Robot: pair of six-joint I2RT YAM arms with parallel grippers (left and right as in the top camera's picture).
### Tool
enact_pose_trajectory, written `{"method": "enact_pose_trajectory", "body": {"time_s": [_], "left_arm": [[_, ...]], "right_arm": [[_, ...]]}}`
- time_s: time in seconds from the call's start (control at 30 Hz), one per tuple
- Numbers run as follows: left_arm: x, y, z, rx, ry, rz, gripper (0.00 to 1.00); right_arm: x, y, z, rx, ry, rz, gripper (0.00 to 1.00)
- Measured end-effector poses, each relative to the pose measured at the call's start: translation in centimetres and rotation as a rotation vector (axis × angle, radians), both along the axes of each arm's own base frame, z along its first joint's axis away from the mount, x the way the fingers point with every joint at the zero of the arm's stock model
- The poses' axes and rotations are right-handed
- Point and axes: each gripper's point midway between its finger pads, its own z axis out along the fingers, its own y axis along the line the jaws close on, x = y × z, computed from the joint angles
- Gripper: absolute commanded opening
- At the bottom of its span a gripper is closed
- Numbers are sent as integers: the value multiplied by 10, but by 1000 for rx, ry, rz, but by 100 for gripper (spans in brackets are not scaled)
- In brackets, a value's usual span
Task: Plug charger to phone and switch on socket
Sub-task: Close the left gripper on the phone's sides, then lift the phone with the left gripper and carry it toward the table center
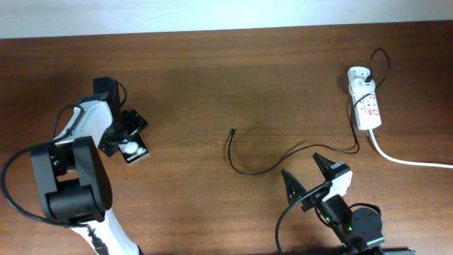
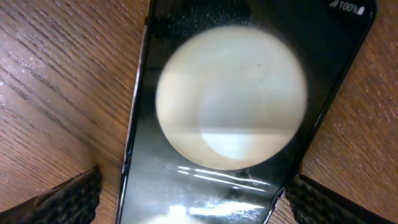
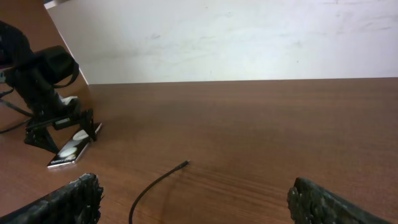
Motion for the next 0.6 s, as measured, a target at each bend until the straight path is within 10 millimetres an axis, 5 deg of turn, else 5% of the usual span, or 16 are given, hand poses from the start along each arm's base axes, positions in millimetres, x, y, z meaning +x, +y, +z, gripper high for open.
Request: {"method": "enact_pose_trajectory", "body": {"time_s": [0.13,0.6], "left_arm": [[1,-1,0,-5,4,4,77],[1,0,0,-5,5,3,61]], "right_arm": [[0,0,0,0,0,0,99],[0,0,0,0,0,0,99]]}}
